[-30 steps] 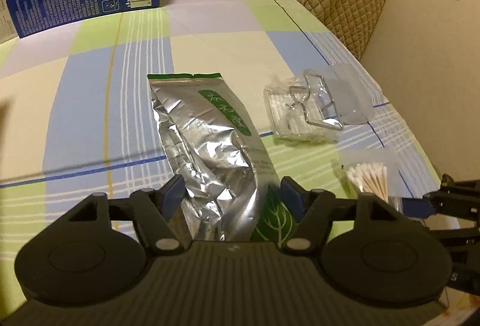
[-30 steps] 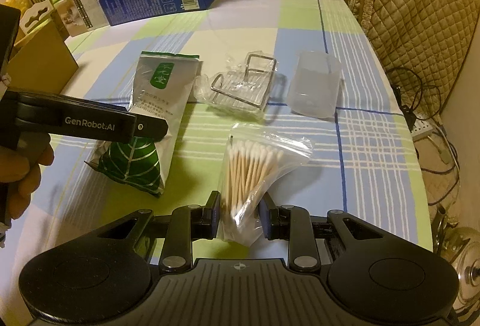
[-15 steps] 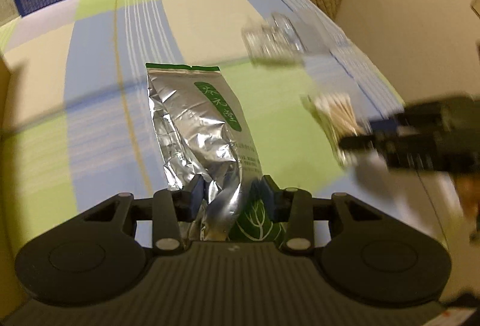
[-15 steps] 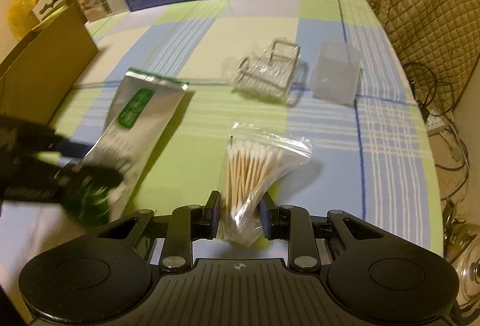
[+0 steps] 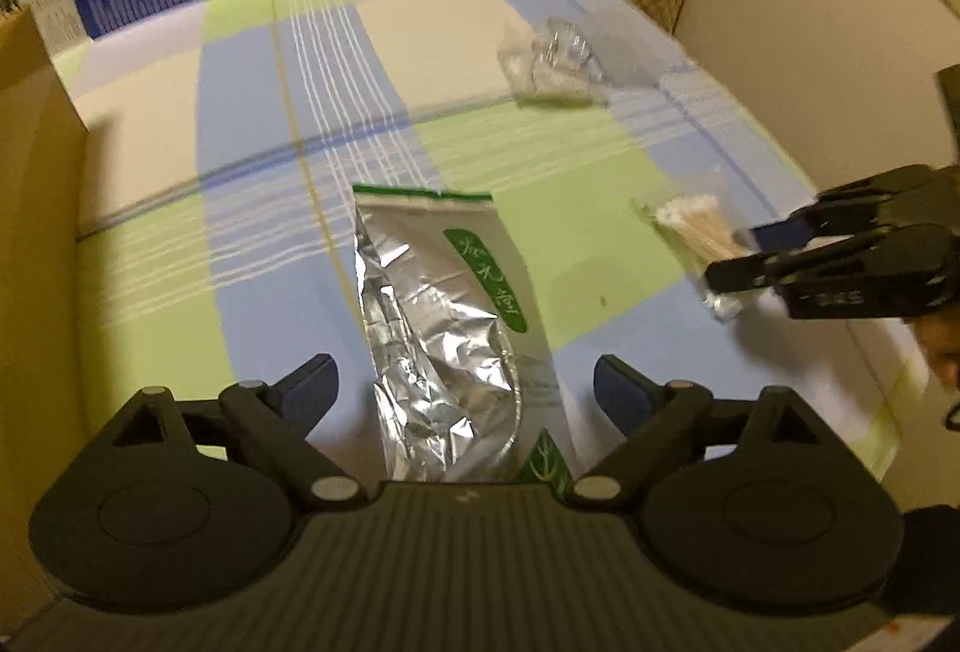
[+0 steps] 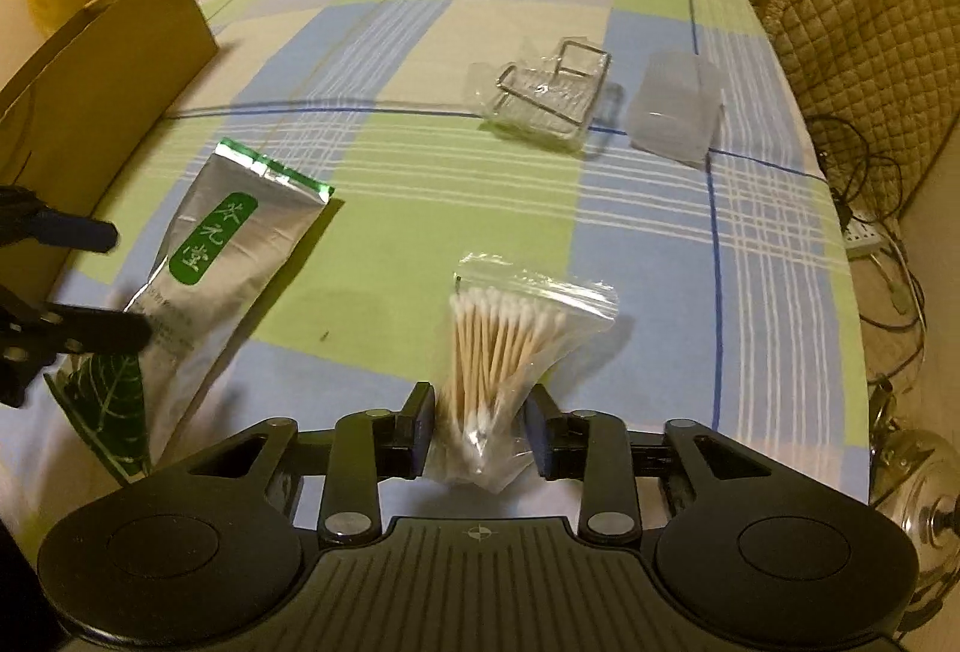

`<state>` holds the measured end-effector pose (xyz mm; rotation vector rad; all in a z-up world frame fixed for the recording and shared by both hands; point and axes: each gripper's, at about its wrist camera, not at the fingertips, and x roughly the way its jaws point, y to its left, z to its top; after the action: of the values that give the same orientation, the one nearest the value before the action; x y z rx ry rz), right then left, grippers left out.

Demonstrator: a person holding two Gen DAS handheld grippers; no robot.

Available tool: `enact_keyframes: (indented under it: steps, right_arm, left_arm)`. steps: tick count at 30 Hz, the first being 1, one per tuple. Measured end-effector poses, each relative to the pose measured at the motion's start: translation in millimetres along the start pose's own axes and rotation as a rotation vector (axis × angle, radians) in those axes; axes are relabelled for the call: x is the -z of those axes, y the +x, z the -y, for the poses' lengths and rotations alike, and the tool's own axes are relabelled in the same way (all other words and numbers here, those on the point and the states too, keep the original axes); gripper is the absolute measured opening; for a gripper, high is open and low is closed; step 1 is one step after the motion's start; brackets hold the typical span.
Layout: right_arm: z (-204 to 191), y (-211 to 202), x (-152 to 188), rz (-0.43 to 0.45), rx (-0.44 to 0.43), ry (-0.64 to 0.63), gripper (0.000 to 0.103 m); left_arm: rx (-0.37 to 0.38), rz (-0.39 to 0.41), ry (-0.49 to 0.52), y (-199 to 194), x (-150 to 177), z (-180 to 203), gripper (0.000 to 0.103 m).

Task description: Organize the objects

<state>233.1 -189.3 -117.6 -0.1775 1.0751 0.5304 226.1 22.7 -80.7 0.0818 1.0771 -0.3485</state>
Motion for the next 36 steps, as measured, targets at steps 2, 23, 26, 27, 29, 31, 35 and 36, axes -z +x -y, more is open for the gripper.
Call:
enact_keyframes:
  steps: [2, 23, 26, 27, 29, 31, 35, 36]
  right_arm:
    - [1, 0, 0, 0.005, 0.008, 0.012, 0.038]
    - [0, 9, -4, 0.029, 0.028, 0.102, 0.057]
    - [-4, 13, -8, 0.025, 0.06, 0.101, 0.057]
    - [-5, 14, -9, 0.023, 0.068, 0.102, 0.057]
    - [-8, 17, -11, 0.023, 0.076, 0.094, 0.057]
    - [-12, 19, -12, 0.021, 0.085, 0.069, 0.057]
    - [-16, 20, -11, 0.028, 0.099, 0.03, 0.038]
    - [-16, 20, -11, 0.03, 0.106, 0.024, 0.033]
  left_arm:
    - [-0.005, -0.024, 0.004, 13, -4, -2, 0.09]
    - [-0.031, -0.07, 0.091, 36, -1, 12, 0.053]
    - [-0.033, -0.065, 0.091, 34, -4, 11, 0.048]
    - [-0.03, -0.066, 0.091, 34, -4, 11, 0.048]
    - [-0.023, -0.071, 0.074, 35, -5, 8, 0.055]
    - [-0.03, -0.077, 0.064, 37, -4, 6, 0.064]
    - [-0.038, -0.089, 0.067, 40, 0, 4, 0.076]
    - [-0.036, -0.097, 0.067, 41, 0, 4, 0.079]
